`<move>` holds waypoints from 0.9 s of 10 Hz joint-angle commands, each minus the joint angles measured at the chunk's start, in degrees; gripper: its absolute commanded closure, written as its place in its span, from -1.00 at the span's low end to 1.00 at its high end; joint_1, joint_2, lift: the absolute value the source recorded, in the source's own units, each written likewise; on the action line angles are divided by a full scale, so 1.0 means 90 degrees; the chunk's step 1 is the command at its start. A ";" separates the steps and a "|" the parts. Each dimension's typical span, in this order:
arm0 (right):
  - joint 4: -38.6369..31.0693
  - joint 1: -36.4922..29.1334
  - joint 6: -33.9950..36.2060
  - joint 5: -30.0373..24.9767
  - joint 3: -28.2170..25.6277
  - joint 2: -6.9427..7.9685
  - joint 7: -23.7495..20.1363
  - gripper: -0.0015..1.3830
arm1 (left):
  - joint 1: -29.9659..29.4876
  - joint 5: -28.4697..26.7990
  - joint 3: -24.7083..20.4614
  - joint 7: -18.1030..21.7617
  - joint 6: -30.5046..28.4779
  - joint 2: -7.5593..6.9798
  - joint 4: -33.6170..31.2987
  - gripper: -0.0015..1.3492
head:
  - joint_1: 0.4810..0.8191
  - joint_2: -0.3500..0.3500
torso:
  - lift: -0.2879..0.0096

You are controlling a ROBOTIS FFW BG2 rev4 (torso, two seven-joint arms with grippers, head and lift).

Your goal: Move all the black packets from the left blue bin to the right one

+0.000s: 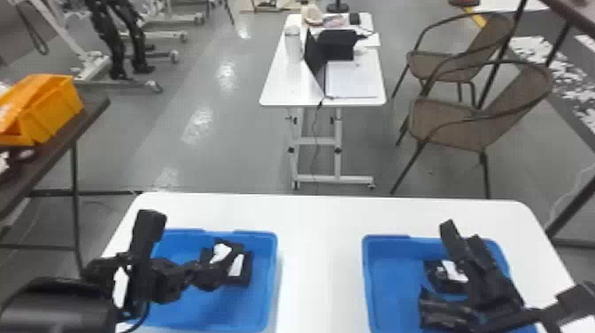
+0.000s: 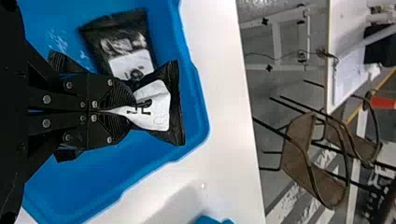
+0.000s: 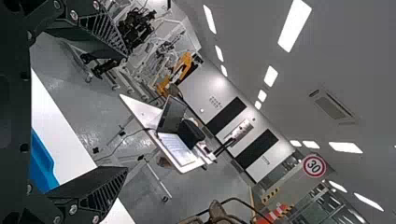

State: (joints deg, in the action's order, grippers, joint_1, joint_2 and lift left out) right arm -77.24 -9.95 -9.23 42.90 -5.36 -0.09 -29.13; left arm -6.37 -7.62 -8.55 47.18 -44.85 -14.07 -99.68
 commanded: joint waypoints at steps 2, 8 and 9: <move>-0.0256 0.0012 0.0235 0.0077 0.0166 0.0015 -0.0064 -0.76 | 0.0649 -0.0130 0.0872 0.0695 -0.0007 -0.0018 -0.0624 0.78 | 0.27 0.12 | 0.94; -0.0090 0.0754 0.0528 0.0028 0.0430 0.0015 -0.0338 -0.77 | 0.2231 -0.0765 0.2318 0.0715 0.2835 0.0792 0.1515 0.78 | 0.27 -0.27 | 0.94; -0.0110 0.0803 0.0528 0.0028 0.0439 0.0015 -0.0338 -0.76 | 0.2387 -0.0892 0.2484 0.0705 0.3079 0.0948 0.1915 0.78 | 0.27 -0.33 | 0.94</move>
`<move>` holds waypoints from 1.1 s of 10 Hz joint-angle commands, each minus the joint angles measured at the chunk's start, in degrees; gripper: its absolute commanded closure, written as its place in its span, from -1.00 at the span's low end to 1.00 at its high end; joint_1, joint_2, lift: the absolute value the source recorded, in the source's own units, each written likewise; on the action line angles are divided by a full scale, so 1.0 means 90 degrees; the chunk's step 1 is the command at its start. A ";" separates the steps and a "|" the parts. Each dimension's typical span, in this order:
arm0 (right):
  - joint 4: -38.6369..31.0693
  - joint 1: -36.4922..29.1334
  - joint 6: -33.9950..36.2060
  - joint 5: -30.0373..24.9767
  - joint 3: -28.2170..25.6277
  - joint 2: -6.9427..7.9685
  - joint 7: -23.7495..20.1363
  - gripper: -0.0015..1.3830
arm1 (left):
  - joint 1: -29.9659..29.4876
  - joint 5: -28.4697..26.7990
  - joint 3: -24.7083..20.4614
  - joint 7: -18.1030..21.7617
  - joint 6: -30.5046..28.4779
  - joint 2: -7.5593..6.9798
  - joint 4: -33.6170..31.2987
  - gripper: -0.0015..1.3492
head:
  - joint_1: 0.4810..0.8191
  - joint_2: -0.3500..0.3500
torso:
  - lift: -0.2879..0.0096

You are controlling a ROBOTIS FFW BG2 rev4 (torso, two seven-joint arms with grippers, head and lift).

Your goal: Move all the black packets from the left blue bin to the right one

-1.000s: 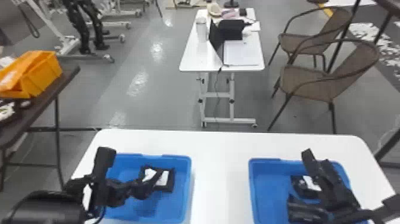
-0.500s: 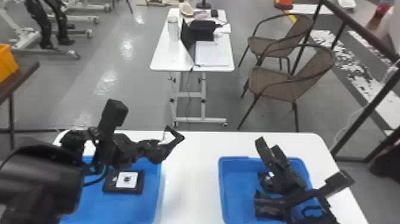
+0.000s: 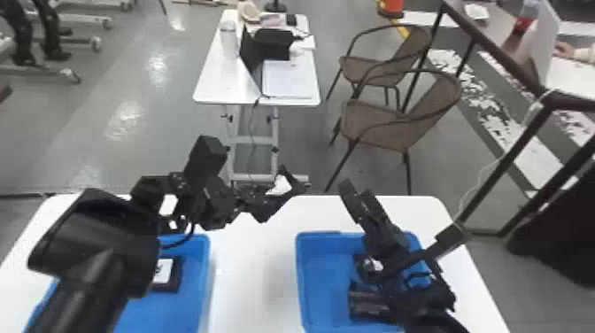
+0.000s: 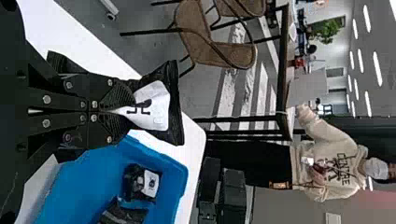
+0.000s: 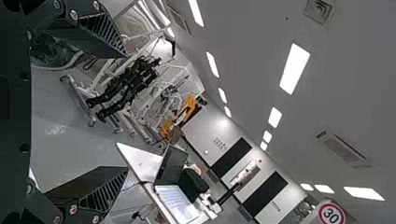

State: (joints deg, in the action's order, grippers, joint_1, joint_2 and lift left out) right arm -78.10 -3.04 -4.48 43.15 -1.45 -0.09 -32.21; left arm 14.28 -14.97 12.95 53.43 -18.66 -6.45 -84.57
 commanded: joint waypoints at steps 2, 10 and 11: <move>-0.0033 0.0201 0.0000 -0.0039 0.0161 0.0015 -0.0045 -0.76 | 0.0454 0.0062 0.0670 -0.0096 0.0374 0.0111 0.0823 0.78 | 0.27 -0.44 | 0.94; 0.0221 0.0523 0.0000 -0.0137 0.0718 0.0015 -0.0045 -0.68 | 0.0796 0.0374 0.1217 -0.0438 0.0598 0.0277 0.0989 0.78 | 0.27 -0.48 | 0.94; 0.0221 0.0543 0.0049 -0.0225 0.0718 0.0015 -0.0045 -0.11 | 0.0815 0.0374 0.1246 -0.0438 0.0618 0.0277 0.0989 0.78 | 0.27 -0.47 | 0.94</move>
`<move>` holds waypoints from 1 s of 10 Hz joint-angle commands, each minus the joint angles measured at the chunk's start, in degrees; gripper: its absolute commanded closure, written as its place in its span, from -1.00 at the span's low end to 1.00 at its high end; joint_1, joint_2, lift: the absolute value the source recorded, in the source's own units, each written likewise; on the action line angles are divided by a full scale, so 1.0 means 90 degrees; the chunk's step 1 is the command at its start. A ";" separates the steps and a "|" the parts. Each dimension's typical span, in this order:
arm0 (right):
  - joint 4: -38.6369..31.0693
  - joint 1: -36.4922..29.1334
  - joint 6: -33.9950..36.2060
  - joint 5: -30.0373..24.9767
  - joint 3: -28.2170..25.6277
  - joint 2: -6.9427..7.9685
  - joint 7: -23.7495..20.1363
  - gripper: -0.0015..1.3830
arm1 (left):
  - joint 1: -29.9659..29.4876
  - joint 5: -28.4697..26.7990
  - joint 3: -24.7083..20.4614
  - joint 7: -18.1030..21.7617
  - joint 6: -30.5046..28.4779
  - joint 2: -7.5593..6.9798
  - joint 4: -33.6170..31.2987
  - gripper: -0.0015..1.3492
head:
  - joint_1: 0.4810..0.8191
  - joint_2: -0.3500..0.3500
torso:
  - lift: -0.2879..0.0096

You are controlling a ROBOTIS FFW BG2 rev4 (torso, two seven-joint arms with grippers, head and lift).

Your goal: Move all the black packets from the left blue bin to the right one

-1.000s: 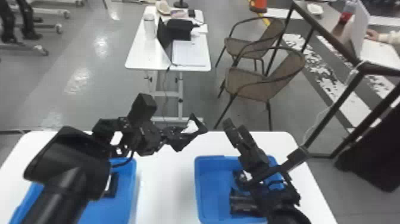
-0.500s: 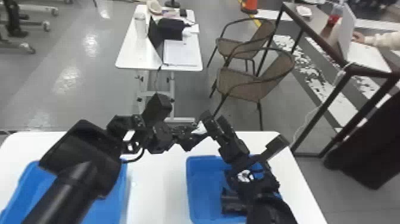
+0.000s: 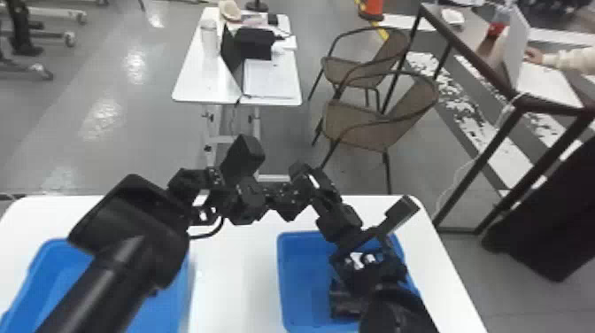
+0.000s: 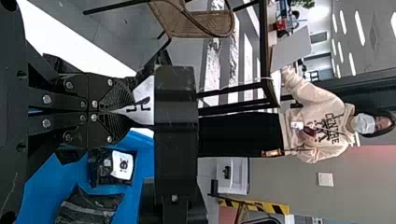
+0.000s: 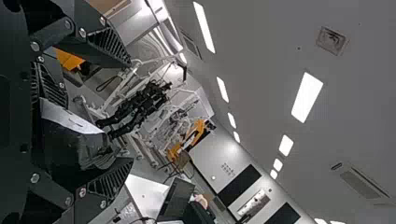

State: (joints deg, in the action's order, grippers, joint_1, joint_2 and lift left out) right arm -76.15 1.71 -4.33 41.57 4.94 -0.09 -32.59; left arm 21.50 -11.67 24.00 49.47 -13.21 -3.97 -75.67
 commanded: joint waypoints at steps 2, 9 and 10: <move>-0.0093 -0.0044 0.0081 -0.0195 0.0008 0.0016 0.0155 0.35 | 0.0013 0.0017 -0.0001 0.0001 0.0023 0.0011 0.0000 0.78 | 0.27 -0.47 | 0.94; -0.0103 -0.0161 -0.0144 -0.0185 -0.0129 0.0016 0.0340 0.86 | -0.0124 0.0281 -0.0245 -0.0087 0.0140 0.0040 0.0000 -0.23 | 0.27 -0.50 | 0.94; -0.0084 -0.0171 -0.0154 -0.0185 -0.0295 0.0016 0.0340 0.86 | -0.0231 0.0359 -0.0421 -0.0087 0.0081 0.0031 -0.0098 -0.60 | 0.27 -0.50 | 0.94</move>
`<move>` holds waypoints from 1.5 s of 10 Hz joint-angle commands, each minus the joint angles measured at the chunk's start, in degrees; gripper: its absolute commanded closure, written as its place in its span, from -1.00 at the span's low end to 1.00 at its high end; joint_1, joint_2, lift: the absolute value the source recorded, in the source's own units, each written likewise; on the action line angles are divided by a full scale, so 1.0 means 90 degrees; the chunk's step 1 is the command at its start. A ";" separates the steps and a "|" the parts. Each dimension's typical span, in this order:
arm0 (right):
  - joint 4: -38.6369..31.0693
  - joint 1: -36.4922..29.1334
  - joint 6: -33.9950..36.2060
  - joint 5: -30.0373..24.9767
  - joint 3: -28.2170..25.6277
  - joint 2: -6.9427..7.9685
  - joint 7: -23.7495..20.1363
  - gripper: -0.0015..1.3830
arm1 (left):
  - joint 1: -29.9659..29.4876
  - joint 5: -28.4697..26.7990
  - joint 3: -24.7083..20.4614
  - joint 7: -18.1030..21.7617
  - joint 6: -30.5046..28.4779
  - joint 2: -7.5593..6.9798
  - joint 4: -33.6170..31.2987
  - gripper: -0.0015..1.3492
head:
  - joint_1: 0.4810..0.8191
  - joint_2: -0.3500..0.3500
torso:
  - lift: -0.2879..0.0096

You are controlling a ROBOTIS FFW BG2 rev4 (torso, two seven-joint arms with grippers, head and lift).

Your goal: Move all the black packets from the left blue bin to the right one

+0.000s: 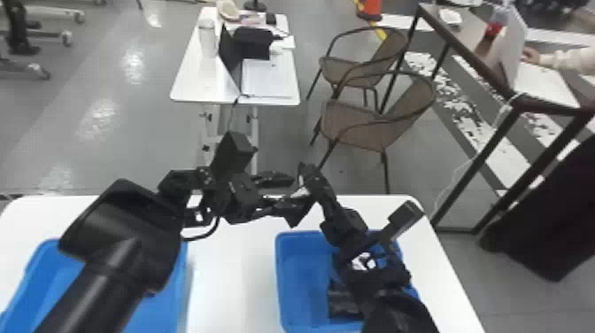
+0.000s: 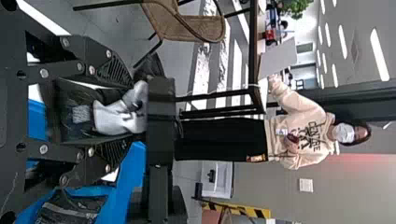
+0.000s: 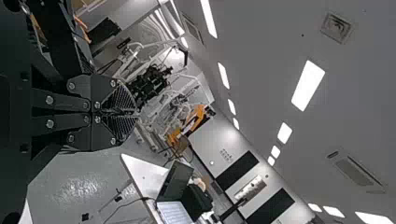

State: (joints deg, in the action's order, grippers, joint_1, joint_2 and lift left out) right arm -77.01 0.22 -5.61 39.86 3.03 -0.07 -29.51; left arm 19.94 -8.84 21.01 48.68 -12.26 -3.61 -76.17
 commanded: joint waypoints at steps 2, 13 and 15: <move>0.0188 -0.0083 -0.0021 -0.0093 -0.0562 0.0014 0.0017 0.86 | -0.0585 0.0093 -0.0762 -0.0028 -0.0406 -0.0126 -0.0745 -0.86 | 0.27 -0.52 | 0.94; 0.0149 -0.1382 -0.0890 0.0327 -0.1490 0.0014 0.0730 -0.65 | -0.2733 0.0621 -0.3370 -0.0643 -0.1910 -0.1601 -0.2904 -0.88 | 0.27 -0.15 | 0.94; 0.0003 -0.1362 -0.0763 0.0405 -0.1490 0.0014 0.0515 -0.65 | -0.2616 0.0289 -0.3360 -0.0575 -0.2105 -0.1747 -0.2454 -0.87 | 0.27 -0.05 | 0.94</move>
State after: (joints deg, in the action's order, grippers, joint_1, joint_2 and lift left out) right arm -76.66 -12.13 -12.98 43.34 -10.37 -0.09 -24.74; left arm -4.03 -5.29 -9.26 43.56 -30.83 -19.01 -99.74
